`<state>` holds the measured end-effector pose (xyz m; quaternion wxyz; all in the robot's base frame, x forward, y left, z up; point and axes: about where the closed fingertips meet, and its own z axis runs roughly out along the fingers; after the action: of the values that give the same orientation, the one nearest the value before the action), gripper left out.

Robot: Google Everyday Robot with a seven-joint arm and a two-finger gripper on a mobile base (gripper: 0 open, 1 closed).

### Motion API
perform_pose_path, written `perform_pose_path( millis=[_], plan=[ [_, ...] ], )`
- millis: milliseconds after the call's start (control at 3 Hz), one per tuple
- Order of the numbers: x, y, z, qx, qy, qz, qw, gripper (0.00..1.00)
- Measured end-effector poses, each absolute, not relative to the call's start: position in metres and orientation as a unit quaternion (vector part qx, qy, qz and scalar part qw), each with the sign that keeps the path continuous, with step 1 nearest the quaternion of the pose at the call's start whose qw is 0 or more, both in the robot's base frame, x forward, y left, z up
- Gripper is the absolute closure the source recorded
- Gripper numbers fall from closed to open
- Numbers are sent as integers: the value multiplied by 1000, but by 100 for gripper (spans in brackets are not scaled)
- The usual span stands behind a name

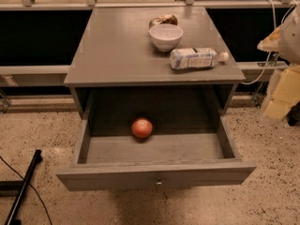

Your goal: Pick apple from top drawer and place on counter

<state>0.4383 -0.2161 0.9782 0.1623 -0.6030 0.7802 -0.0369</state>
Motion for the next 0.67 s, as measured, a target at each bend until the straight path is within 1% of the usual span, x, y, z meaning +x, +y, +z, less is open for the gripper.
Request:
perform_pose_path(
  millis=[333, 667],
  plan=[
    [438, -216, 978, -603, 780, -37, 162, 0],
    [442, -208, 973, -615, 769, -10, 172, 0]
  ],
)
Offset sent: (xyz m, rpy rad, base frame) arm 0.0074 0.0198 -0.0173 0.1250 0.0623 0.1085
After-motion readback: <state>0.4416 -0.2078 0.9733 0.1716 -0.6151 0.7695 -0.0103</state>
